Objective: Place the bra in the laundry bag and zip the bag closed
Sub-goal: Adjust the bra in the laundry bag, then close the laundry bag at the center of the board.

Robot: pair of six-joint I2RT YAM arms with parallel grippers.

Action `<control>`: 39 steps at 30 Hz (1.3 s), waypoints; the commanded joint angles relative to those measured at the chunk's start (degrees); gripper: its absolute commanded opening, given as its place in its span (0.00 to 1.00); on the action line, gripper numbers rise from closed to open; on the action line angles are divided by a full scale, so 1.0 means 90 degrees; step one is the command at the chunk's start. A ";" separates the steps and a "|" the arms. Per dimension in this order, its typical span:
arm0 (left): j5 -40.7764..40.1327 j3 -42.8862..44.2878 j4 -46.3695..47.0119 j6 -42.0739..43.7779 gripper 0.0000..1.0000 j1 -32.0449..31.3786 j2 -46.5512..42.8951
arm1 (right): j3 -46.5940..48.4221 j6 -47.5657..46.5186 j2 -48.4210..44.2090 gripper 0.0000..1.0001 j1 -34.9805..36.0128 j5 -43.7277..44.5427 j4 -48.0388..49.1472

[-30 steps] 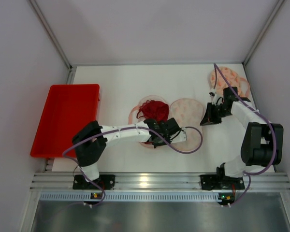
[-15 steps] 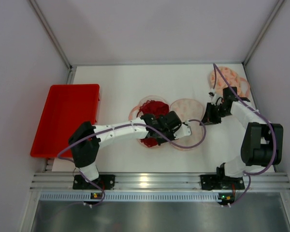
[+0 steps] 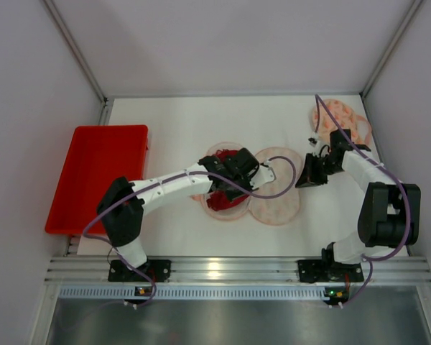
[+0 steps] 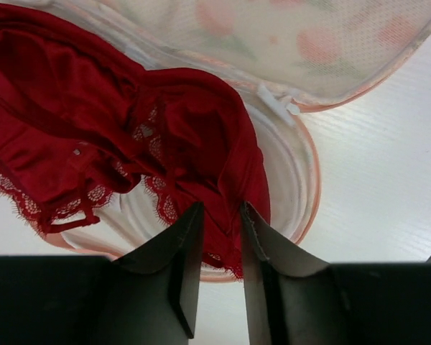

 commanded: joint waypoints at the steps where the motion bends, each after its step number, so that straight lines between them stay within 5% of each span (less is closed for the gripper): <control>1: -0.0017 -0.0096 0.0017 0.0434 0.34 0.0046 -0.0546 | 0.0300 -0.0091 -0.0219 0.00 0.0095 -0.0225 -0.0236; 13: 0.0305 -0.0517 0.0182 0.0291 0.48 0.0104 -0.1364 | 0.0855 -0.0110 -0.0228 0.00 0.0163 -0.1346 -0.0841; 21: 0.1205 -0.0682 0.0681 -0.1271 0.53 0.2427 -0.2128 | 0.1656 0.0611 -0.0249 0.00 0.0796 -0.1954 -0.0492; 31: 0.2785 -0.1581 0.0973 -0.2396 0.42 0.4351 -0.0871 | 0.2828 0.1110 0.0952 0.00 0.2477 -0.1729 -0.0012; 39: 0.3851 -0.1582 0.1257 -0.2591 0.34 0.4704 0.0264 | 0.3873 0.1471 0.2027 0.00 0.3327 -0.1787 0.0349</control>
